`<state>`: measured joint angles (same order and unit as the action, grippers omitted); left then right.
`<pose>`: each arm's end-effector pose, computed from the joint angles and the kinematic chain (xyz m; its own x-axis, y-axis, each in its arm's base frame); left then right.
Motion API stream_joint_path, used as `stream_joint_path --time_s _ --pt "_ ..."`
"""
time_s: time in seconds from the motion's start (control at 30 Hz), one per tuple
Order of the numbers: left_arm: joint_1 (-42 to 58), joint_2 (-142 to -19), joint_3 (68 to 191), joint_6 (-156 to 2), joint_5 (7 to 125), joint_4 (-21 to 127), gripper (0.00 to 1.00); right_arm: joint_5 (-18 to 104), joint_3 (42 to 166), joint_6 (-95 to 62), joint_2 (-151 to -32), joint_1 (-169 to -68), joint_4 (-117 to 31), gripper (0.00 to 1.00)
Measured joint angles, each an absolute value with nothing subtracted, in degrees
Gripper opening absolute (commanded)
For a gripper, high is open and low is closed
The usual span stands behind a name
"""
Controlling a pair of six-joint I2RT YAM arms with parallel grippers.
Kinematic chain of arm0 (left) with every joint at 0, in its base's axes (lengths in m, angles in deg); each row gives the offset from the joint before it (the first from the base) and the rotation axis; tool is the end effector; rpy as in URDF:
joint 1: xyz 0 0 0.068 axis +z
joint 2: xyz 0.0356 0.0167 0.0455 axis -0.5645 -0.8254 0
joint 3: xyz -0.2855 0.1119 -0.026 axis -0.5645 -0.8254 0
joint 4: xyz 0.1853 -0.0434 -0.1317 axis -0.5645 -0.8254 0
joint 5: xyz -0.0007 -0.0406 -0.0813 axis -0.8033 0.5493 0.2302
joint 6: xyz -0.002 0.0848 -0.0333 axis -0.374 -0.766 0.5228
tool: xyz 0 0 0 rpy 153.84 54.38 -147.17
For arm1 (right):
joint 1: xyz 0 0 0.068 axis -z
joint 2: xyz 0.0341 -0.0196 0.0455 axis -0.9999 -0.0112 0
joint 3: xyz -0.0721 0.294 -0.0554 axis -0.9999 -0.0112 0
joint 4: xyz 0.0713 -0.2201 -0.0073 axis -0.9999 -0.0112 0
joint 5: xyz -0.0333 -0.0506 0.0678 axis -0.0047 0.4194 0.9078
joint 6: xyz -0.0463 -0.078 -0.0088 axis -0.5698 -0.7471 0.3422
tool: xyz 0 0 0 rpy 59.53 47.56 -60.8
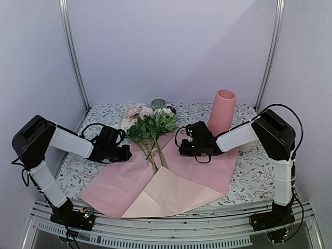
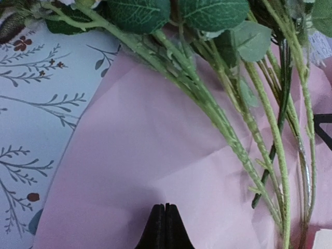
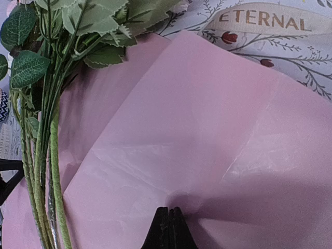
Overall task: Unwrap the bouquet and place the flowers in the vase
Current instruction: Adjust the 1/4-folded wrapping paper with the folded wrapping paper.
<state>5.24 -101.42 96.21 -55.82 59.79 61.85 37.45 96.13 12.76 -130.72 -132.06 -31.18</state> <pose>0.2824 -0.1611 0.1511 -0.8097 -0.1603 -0.5645 0.0916 0.9156 -0.3914 0.3400 0.3180 0.1396 -0.8006 0.0614 -0.5961 -0.2811 0.8401 0.4640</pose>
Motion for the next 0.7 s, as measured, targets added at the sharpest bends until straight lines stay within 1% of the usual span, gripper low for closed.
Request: stream_joint_path --time_s 0.2,0.7 --pt "6.66 -105.64 98.59 -55.75 59.35 63.05 0.00 32.73 99.32 15.12 -132.36 -132.12 -35.37 0.02" --pt "10.42 -111.19 103.01 -55.64 60.03 67.13 0.00 28.33 106.55 16.81 -135.94 -131.71 -40.46 0.02"
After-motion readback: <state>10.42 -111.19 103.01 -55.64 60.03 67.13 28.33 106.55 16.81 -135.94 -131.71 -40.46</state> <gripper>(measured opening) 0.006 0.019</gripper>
